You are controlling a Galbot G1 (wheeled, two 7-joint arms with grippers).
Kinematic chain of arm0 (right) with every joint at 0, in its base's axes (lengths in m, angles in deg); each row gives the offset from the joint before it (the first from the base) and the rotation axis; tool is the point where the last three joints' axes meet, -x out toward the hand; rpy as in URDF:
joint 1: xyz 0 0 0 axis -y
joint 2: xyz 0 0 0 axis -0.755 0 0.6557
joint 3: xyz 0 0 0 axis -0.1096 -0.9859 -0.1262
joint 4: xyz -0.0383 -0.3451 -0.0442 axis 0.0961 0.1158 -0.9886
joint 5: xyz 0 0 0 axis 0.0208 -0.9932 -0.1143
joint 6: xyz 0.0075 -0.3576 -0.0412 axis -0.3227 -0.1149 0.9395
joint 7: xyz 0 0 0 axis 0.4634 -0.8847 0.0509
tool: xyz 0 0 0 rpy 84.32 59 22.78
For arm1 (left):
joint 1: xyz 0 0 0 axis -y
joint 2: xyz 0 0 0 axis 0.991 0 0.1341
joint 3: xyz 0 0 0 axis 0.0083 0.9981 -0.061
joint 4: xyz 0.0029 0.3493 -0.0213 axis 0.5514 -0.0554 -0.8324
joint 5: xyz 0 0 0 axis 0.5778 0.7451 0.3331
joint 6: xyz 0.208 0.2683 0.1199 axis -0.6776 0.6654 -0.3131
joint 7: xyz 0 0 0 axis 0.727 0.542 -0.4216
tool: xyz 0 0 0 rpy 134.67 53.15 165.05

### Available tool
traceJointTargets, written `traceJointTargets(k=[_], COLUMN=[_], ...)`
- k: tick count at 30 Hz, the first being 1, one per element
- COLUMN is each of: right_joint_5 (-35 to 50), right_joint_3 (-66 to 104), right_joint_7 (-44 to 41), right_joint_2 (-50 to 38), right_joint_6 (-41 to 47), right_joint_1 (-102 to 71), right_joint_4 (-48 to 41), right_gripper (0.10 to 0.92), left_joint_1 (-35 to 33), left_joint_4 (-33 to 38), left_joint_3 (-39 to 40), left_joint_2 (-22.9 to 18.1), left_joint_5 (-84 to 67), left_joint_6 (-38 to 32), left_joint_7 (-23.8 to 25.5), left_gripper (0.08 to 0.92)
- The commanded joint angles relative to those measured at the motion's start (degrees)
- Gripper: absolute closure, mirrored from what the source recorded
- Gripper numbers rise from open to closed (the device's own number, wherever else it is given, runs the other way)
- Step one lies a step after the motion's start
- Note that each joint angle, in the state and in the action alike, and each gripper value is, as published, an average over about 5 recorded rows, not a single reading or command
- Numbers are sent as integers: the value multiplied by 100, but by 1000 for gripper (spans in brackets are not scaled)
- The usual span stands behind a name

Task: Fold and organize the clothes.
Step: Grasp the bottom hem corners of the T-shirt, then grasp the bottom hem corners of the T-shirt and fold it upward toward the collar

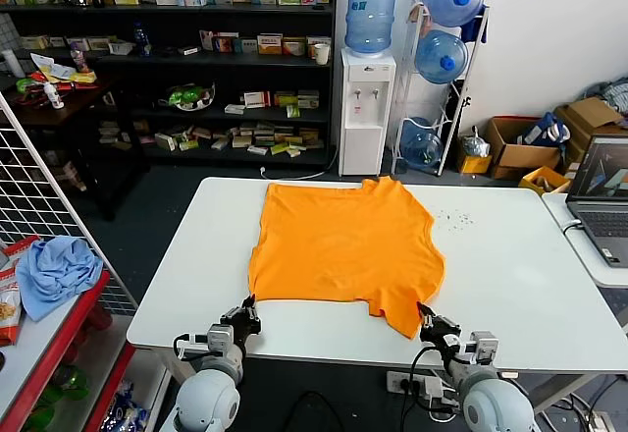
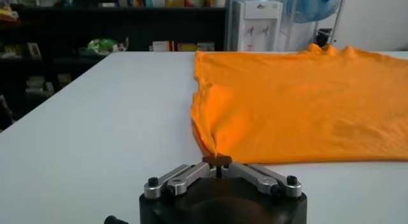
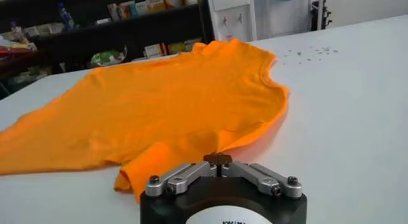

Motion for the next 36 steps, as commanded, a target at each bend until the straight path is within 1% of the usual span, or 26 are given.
traceJointTargets(k=[1,5,10,13,15,19,24,27,31,36], right_joint_5=[-230,-434,-627,-792,-914,-1078,-1282,-1463,-1633,-1583], right_joint_3=[109,331,649,767,805,792,598,441,269,-4], right_joint_7=[87,124,229,259,257,204,20,-93,-181,-263], right_joint_2=[-150,-389,-634,-735,-782,-857,-969,-1074,-1232,-1344], right_joint_6=[27,-27,-106,-128,-152,-304,-614,-779,-1033,-1226], right_joint_1=[-639,-1160,-1777,-2059,-2129,-1915,-1216,-725,-166,493], right_joint_4=[780,1093,1380,1559,1630,1544,975,600,102,-519], right_gripper=[901,901,901,901,901,901,901,901,901,901], left_joint_1=[-385,-653,-1151,-1386,-1414,-1195,-696,-425,-110,263], left_joint_4=[761,1058,1366,1500,1516,1365,910,667,293,-99], left_joint_3=[-7,-44,-64,-49,-39,-25,40,98,171,305], left_joint_2=[201,330,458,472,422,276,164,127,180,304], left_joint_5=[21,40,106,199,266,406,757,808,779,639], left_joint_6=[-9,-6,-47,-102,-148,-459,-1066,-1128,-1140,-1131], left_joint_7=[-33,-59,-59,-40,-32,7,161,178,175,157], left_gripper=[904,904,904,904,904,904,904,904,904,904])
